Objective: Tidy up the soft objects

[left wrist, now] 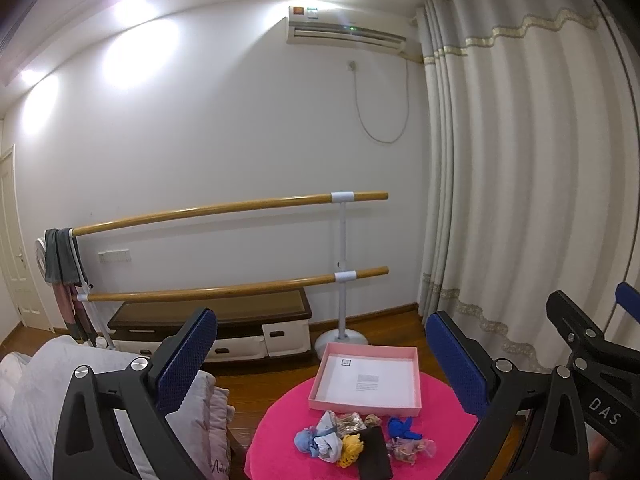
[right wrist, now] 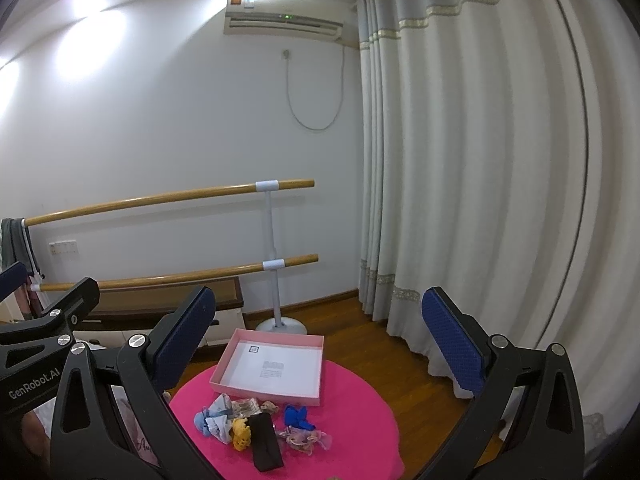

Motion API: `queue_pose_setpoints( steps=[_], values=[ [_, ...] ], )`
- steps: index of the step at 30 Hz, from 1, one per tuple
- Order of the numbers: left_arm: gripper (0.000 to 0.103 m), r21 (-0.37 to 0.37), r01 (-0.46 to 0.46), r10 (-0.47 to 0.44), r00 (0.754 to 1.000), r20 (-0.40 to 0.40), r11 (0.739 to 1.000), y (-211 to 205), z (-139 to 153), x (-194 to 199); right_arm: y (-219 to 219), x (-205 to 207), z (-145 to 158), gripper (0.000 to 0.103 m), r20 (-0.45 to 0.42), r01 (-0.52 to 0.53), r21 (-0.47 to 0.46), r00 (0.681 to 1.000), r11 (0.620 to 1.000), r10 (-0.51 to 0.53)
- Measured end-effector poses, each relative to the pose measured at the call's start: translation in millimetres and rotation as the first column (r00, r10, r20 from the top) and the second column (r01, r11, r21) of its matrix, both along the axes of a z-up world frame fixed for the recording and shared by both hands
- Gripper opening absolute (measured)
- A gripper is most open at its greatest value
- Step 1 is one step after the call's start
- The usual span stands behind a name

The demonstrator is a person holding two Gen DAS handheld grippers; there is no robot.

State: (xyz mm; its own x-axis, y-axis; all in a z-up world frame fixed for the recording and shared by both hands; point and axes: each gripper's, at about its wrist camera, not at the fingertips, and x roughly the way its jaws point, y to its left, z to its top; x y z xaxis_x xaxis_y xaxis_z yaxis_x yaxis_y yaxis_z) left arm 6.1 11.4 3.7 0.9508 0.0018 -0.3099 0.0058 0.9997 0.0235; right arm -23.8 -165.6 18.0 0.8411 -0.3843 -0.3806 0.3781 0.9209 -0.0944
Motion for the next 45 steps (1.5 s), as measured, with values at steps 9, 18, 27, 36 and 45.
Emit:
queue_pose_setpoints(
  steps=[9,18,27,36,45],
  values=[
    [0.103,0.002,0.004,-0.004,1.0,0.004,1.0,2.8,0.6,-0.1,5.3,4.2,2.1,0.103,-0.005,0.004,-0.009,1.0,1.0,-0.004],
    [0.103,-0.002,0.005,-0.005,1.0,-0.002,1.0,6.4,3.2,1.0,6.3,8.9,2.9,0.103,-0.016,0.001,-0.008,1.0,1.0,-0.002],
    [0.103,-0.007,0.006,-0.007,1.0,-0.018,1.0,10.5,1.6,7.8,9.9,16.7,1.2,0.103,-0.031,0.0,-0.011,1.0,1.0,0.0],
    [0.103,-0.018,0.008,-0.009,0.998,-0.068,1.0,14.2,-6.2,19.2,9.5,34.0,-8.7,0.103,-0.089,0.001,0.014,0.996,1.0,0.0],
    [0.103,-0.035,-0.01,0.003,0.981,-0.192,0.999,25.1,-24.8,46.1,7.5,58.7,-53.5,0.103,-0.209,-0.012,0.06,0.978,0.998,0.025]
  ],
)
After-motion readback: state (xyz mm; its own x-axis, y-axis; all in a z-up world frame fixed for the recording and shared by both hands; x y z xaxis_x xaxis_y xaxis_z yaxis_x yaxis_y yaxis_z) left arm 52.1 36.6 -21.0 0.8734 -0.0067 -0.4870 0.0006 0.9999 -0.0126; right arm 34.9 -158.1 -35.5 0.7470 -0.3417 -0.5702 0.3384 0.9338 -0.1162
